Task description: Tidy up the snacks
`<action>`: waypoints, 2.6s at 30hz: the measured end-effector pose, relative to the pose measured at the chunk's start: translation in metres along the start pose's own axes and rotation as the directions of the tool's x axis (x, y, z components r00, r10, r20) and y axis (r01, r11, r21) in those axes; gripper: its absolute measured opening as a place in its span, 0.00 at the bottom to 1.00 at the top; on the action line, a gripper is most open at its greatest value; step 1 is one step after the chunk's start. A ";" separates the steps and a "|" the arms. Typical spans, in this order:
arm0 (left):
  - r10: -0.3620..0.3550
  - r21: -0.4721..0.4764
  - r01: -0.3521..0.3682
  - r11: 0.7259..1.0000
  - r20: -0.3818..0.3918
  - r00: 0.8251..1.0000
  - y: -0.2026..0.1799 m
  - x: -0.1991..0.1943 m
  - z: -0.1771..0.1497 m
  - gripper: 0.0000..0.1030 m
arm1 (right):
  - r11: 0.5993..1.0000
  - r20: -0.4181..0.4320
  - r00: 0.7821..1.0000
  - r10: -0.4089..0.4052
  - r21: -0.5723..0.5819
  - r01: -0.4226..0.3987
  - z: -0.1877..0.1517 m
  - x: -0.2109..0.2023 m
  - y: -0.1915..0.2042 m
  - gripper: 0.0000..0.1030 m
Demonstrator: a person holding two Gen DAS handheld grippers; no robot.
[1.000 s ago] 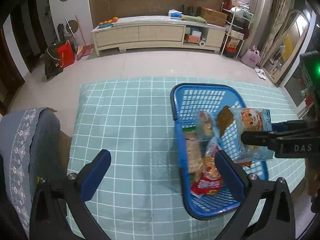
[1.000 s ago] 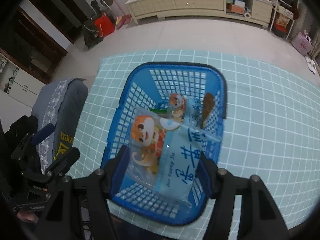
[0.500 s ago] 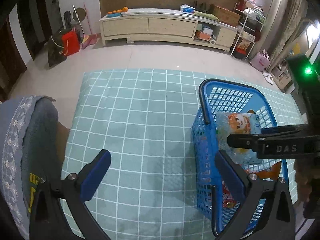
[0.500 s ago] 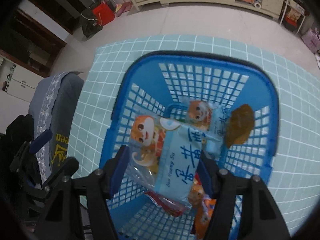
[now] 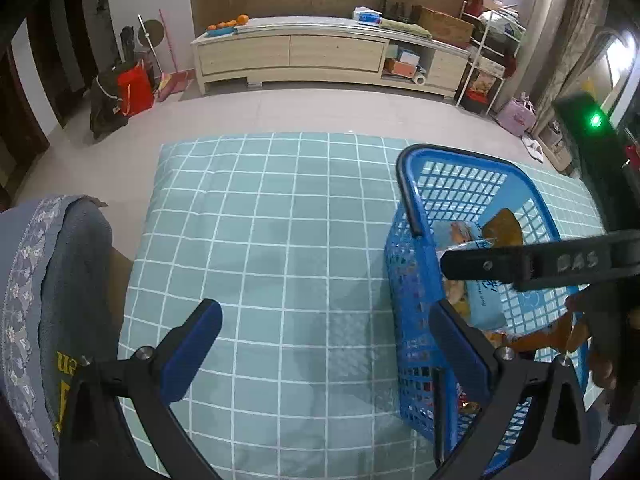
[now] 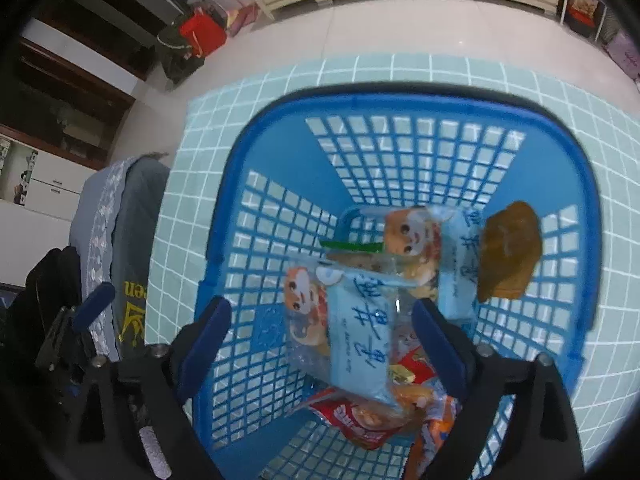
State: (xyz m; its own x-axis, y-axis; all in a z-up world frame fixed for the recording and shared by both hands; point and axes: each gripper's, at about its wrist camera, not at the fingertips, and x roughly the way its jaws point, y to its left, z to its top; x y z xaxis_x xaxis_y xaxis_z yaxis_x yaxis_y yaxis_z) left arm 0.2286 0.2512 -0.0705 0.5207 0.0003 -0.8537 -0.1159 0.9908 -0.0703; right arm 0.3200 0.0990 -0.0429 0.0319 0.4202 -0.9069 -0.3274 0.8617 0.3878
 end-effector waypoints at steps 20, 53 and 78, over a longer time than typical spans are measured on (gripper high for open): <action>-0.038 0.033 0.030 0.999 0.246 0.969 -0.080 -0.141 -0.098 0.99 | 0.996 0.295 0.955 -0.011 -0.084 0.037 -0.155 -0.146 -0.021 1.00; -0.031 0.033 0.016 0.999 0.554 0.832 -0.170 -0.300 -0.246 0.99 | 0.928 0.746 0.641 -0.178 -0.090 0.363 -0.391 -0.271 0.013 1.00; -0.046 0.051 0.021 0.998 0.545 0.837 -0.182 -0.305 -0.256 0.99 | 0.939 0.745 0.647 -0.161 -0.088 0.334 -0.408 -0.272 0.015 1.00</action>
State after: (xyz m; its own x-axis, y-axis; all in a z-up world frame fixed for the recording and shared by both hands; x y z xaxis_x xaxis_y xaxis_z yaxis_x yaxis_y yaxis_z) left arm -0.1257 0.0362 0.0709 0.9022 0.0288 -0.4304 -0.0613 0.9962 -0.0617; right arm -0.0787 -0.1180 0.1420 0.7772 0.3456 -0.5259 -0.3794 0.9241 0.0467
